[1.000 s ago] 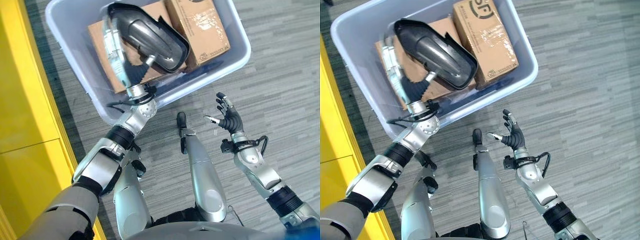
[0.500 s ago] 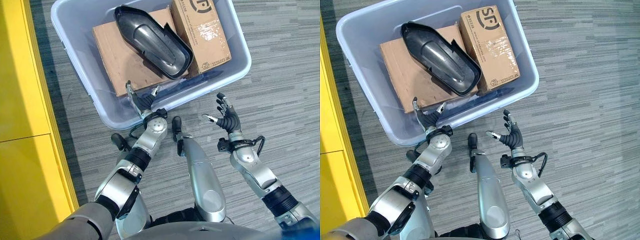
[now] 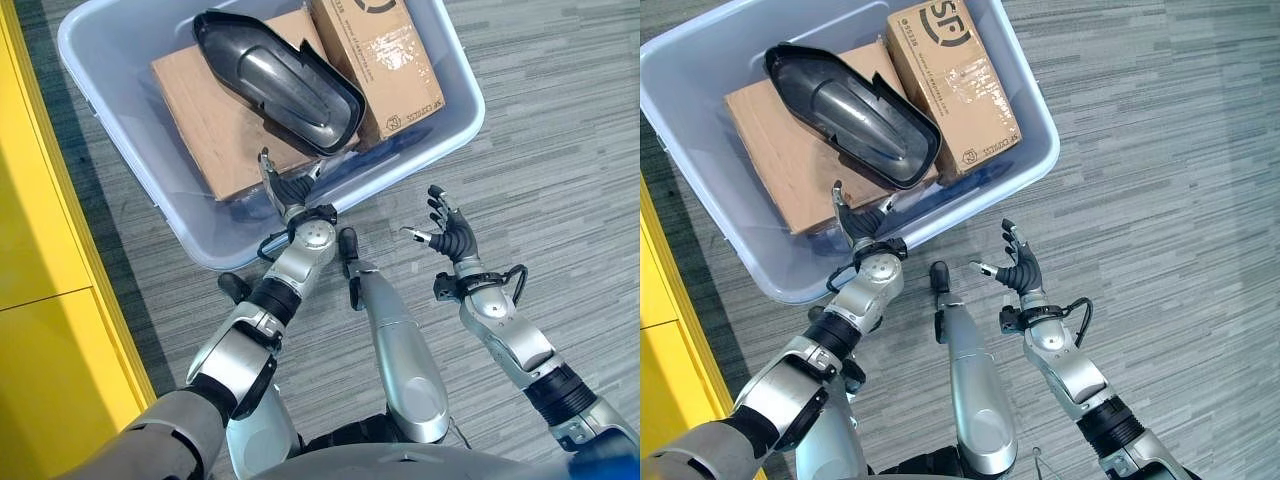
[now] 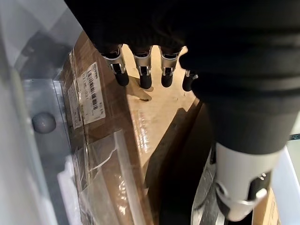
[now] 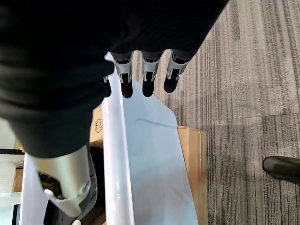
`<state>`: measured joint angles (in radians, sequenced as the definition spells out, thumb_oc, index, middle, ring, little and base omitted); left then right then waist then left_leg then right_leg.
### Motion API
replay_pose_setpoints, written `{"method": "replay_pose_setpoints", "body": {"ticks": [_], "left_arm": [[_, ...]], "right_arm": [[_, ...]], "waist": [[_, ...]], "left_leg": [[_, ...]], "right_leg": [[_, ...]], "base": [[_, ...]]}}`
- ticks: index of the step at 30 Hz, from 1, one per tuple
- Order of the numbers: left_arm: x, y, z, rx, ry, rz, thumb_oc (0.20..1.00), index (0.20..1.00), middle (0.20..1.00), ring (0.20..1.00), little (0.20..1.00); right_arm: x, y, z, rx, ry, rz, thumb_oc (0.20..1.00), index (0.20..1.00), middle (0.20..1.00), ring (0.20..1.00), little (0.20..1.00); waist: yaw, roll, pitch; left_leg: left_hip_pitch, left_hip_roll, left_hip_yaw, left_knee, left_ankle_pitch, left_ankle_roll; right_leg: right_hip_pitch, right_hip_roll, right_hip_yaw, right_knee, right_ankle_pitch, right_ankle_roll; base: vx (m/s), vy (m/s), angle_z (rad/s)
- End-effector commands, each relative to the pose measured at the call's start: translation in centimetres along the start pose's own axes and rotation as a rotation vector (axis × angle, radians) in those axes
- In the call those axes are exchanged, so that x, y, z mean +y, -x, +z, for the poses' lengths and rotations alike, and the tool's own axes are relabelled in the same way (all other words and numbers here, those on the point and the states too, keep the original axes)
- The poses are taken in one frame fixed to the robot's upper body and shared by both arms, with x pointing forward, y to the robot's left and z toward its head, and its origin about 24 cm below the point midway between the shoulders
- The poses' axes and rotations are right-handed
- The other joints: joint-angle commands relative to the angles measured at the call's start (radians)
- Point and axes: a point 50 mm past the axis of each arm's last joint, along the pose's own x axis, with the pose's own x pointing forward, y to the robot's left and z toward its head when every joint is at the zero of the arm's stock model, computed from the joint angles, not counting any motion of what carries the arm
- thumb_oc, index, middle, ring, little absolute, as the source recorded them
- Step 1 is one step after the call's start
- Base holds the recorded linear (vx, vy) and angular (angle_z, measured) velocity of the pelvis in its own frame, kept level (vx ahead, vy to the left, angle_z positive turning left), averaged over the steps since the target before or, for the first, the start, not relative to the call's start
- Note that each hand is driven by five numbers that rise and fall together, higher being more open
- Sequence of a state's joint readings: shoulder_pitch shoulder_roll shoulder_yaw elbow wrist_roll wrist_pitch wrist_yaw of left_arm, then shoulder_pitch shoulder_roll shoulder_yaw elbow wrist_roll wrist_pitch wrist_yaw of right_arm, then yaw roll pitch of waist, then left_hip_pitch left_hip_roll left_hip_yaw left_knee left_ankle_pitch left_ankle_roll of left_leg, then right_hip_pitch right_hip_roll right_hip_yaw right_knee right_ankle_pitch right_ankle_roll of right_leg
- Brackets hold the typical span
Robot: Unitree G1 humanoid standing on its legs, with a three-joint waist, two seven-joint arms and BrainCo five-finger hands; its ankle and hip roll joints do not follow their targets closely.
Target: Move parts from the plastic box to the shelf.
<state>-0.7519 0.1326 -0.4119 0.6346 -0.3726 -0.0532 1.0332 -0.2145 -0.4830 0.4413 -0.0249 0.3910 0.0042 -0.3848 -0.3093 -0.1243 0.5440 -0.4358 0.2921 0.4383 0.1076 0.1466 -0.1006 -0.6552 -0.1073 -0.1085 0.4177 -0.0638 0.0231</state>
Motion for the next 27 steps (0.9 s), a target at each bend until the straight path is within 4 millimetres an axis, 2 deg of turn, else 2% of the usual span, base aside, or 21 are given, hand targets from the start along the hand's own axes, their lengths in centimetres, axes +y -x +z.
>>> {"method": "replay_pose_setpoints", "body": {"ticks": [1,10,13,15,20,23,27], "left_arm": [[-0.6,-0.9,1.4,-0.031,0.005,0.014,1.0,1.0,1.0,1.0,1.0],[0.0,-2.9,2.9,0.057,0.099,0.11,1.0,1.0,1.0,1.0,1.0],[-0.3,-3.1,2.4,0.209,0.236,0.079,1.0,1.0,1.0,1.0,1.0],[-0.5,-3.1,2.2,0.237,0.267,0.058,1.0,1.0,1.0,1.0,1.0],[-0.6,-3.2,3.6,0.186,0.29,0.067,1.0,1.0,1.0,1.0,1.0],[-0.2,-3.6,5.4,0.11,0.295,0.137,1.0,1.0,1.0,1.0,1.0],[0.0,-3.4,4.7,0.113,0.304,0.125,1.0,1.0,1.0,1.0,1.0]], "right_arm": [[-0.2,-0.4,2.2,-0.096,-0.005,0.014,1.0,1.0,1.0,1.0,1.0],[0.4,-0.7,2.4,-0.096,0.009,0.035,1.0,1.0,1.0,1.0,1.0],[0.5,-0.8,2.5,-0.092,0.006,0.038,1.0,1.0,1.0,1.0,1.0],[0.6,-0.9,2.6,-0.086,0.004,0.042,1.0,1.0,1.0,1.0,1.0],[0.6,-0.9,2.5,-0.072,0.016,0.059,1.0,1.0,1.0,1.0,1.0],[0.6,-0.9,2.6,-0.061,0.014,0.063,1.0,1.0,1.0,1.0,1.0],[0.6,-0.8,2.4,-0.055,0.018,0.066,1.0,1.0,1.0,1.0,1.0]], "waist": [[-0.013,-0.047,-0.024],[-0.025,-0.066,-0.024],[-0.028,-0.068,-0.024],[-0.029,-0.07,-0.024],[-0.034,-0.07,-0.024],[-0.035,-0.07,-0.024],[-0.028,-0.062,-0.024]], "left_leg": [[-0.05,0.075,-0.037,0.138,-0.073,-0.066],[-0.085,0.081,-0.032,0.188,-0.088,-0.069],[-0.096,0.083,-0.036,0.202,-0.088,-0.071],[-0.099,0.084,-0.036,0.207,-0.087,-0.073],[-0.111,0.086,-0.034,0.22,-0.092,-0.071],[-0.115,0.083,-0.036,0.233,-0.099,-0.069],[-0.118,0.079,-0.041,0.233,-0.091,-0.069]], "right_leg": [[0.031,0.014,-0.026,-0.069,-0.002,0.043],[0.002,0.018,-0.025,-0.04,-0.012,0.039],[-0.006,0.022,-0.024,-0.032,-0.015,0.037],[-0.009,0.023,-0.025,-0.031,-0.016,0.037],[-0.022,0.025,-0.023,-0.019,-0.019,0.034],[-0.023,0.031,-0.02,-0.011,-0.025,0.03],[-0.022,0.032,-0.02,-0.011,-0.029,0.029]], "base": [[0.0,0.0,0.0],[0.01,-0.02,-0.06],[0.0,0.0,0.0],[0.0,0.0,0.0],[0.0,0.0,0.0],[0.04,-0.015,-0.03],[0.01,-0.002,-0.01]]}}
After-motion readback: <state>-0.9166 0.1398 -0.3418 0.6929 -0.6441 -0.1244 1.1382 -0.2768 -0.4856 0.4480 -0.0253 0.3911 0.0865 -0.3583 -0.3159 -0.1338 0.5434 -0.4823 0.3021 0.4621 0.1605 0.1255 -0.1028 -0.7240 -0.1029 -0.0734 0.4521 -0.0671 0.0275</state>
